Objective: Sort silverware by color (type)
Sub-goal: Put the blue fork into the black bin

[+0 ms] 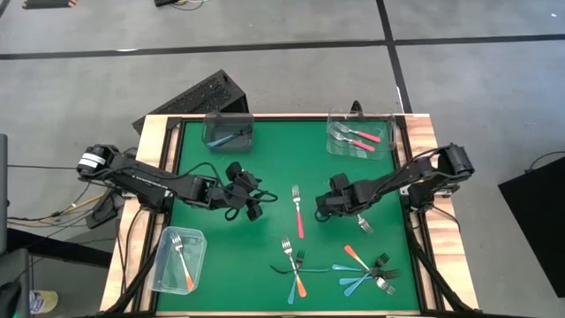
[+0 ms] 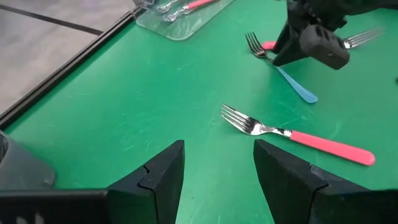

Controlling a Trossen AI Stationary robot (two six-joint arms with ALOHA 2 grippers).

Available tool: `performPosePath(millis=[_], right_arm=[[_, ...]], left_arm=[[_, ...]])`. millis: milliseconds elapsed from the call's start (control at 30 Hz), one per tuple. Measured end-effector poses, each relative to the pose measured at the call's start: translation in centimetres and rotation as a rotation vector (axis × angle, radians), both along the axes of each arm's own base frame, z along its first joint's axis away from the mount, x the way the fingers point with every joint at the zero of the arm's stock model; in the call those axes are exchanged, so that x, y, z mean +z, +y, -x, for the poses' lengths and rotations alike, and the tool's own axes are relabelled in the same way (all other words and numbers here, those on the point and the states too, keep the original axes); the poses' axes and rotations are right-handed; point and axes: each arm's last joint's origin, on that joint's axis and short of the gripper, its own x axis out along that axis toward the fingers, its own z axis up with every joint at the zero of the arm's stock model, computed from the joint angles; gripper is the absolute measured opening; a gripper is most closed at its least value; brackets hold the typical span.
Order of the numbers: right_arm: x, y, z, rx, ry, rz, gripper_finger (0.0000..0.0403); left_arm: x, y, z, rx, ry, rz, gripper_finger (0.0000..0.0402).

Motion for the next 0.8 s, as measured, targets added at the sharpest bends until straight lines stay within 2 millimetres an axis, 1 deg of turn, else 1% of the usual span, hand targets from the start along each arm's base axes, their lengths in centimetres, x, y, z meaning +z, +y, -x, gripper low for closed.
performPosePath(millis=[200,333,400,600,700,800], right_arm=[[-1.0,0.1,-0.8,-0.024,-0.031,0.001,0.0180],[-1.0,-0.1,-1.3,0.013,-0.051,0.014,0.0180],[-1.0,-0.4,-1.4,0.058,-0.037,0.024,0.0180],[-0.8,-0.9,-1.5,0.293,0.067,0.021,0.0179],[-0.7,-0.8,-1.4,0.284,0.058,0.001,0.0179],[-0.3,-0.7,-1.2,0.210,0.012,-0.023,0.0179]], left_arm=[[0.0,0.0,0.0,0.002,0.004,-0.009,0.0180],[0.0,0.0,0.0,0.000,0.004,-0.013,0.0180],[0.0,0.0,0.0,-0.002,0.004,-0.016,0.0180],[0.0,0.0,0.0,-0.005,0.005,-0.026,0.0180],[0.0,0.0,0.0,-0.005,0.005,-0.026,0.0180],[0.0,0.0,0.0,-0.005,0.005,-0.025,0.0180]])
